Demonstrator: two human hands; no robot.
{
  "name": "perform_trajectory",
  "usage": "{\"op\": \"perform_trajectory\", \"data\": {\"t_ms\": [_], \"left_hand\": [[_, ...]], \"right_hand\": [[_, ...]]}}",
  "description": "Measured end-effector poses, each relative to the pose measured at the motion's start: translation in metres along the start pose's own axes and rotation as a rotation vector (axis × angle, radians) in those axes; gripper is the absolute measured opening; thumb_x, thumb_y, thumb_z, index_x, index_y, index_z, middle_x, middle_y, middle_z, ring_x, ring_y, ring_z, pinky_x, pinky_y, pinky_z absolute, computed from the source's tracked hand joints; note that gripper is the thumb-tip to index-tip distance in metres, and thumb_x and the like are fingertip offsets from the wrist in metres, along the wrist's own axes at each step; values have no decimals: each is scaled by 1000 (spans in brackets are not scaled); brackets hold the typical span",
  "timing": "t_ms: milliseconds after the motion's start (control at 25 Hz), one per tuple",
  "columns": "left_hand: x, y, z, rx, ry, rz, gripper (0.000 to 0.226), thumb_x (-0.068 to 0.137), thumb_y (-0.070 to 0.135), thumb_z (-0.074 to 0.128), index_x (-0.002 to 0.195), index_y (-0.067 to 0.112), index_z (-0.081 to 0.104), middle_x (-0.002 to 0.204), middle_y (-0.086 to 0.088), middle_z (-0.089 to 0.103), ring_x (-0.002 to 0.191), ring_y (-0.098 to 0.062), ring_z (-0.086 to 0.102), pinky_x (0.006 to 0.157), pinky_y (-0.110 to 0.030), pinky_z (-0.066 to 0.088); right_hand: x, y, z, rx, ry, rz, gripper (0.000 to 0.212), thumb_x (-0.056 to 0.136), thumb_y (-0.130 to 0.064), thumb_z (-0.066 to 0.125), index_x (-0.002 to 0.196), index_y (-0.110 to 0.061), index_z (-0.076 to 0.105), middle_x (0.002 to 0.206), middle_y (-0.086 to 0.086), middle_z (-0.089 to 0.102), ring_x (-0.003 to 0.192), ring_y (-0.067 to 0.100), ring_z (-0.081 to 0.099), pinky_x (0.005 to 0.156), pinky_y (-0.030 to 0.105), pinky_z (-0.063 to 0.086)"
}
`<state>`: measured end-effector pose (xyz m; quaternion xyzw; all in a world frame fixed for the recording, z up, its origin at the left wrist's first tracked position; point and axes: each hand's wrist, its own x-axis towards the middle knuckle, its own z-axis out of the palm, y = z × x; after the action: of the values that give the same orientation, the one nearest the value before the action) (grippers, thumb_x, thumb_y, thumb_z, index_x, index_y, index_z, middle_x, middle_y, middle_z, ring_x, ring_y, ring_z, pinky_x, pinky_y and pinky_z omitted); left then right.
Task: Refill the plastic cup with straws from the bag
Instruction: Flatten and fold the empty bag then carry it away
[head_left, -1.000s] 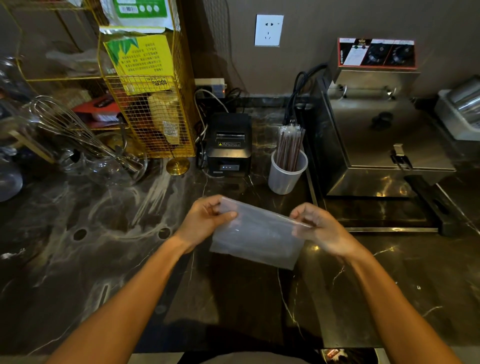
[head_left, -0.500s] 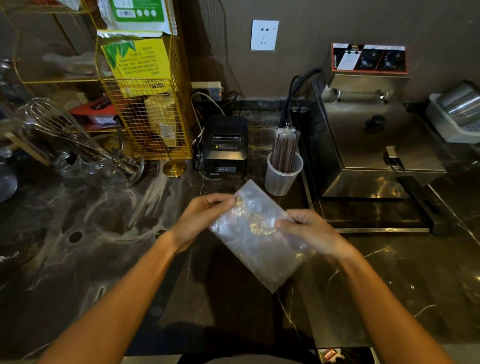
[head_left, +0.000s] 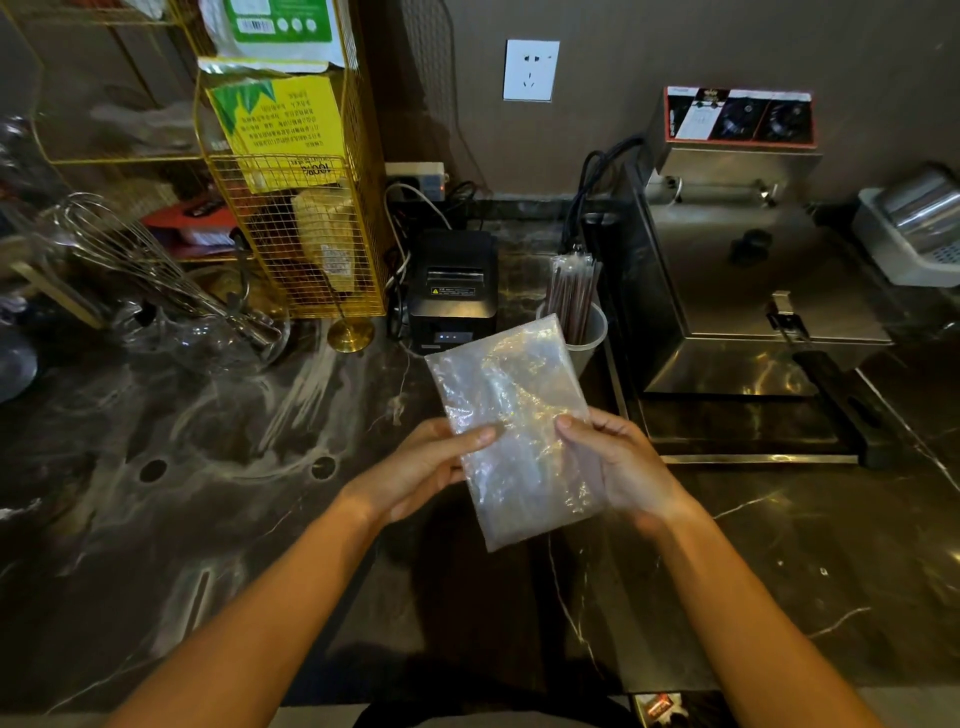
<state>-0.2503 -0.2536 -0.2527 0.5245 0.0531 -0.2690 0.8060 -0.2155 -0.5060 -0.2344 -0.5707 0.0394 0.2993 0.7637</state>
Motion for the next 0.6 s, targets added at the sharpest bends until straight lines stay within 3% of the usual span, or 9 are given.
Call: {"op": "perform_trajectory", "data": {"t_ms": [160, 360, 480, 600], "left_hand": [[5, 0, 5, 207, 176, 34, 32, 97, 19, 68, 125, 4, 69, 125, -12, 75, 119, -31, 71, 98, -44, 59], [6, 3, 11, 348, 226, 37, 36, 99, 24, 65, 130, 5, 63, 121, -14, 76, 110, -30, 75, 92, -45, 63], [3, 1, 9, 312, 193, 7, 37, 102, 23, 59, 134, 4, 58, 127, -20, 71, 116, -38, 71, 99, -56, 58], [-1, 3, 7, 292, 157, 21, 34, 102, 18, 58, 134, 8, 58, 124, -17, 74, 116, -39, 71, 97, -57, 58]], "right_hand": [[-3, 7, -8, -142, 126, 19, 28, 95, -25, 71, 117, -7, 75, 115, 13, 79, 105, 32, 78, 95, 53, 59], [-7, 15, -15, -361, 178, 35, 22, 96, -27, 71, 106, -9, 79, 105, 7, 81, 99, 25, 79, 99, 51, 58], [-8, 19, -17, -341, 191, 28, 20, 94, -26, 73, 107, -11, 79, 109, 8, 80, 103, 27, 77, 97, 48, 60], [-10, 18, -16, -171, 182, 34, 26, 93, -21, 73, 119, -16, 76, 120, 8, 77, 107, 29, 76, 88, 43, 62]]}}
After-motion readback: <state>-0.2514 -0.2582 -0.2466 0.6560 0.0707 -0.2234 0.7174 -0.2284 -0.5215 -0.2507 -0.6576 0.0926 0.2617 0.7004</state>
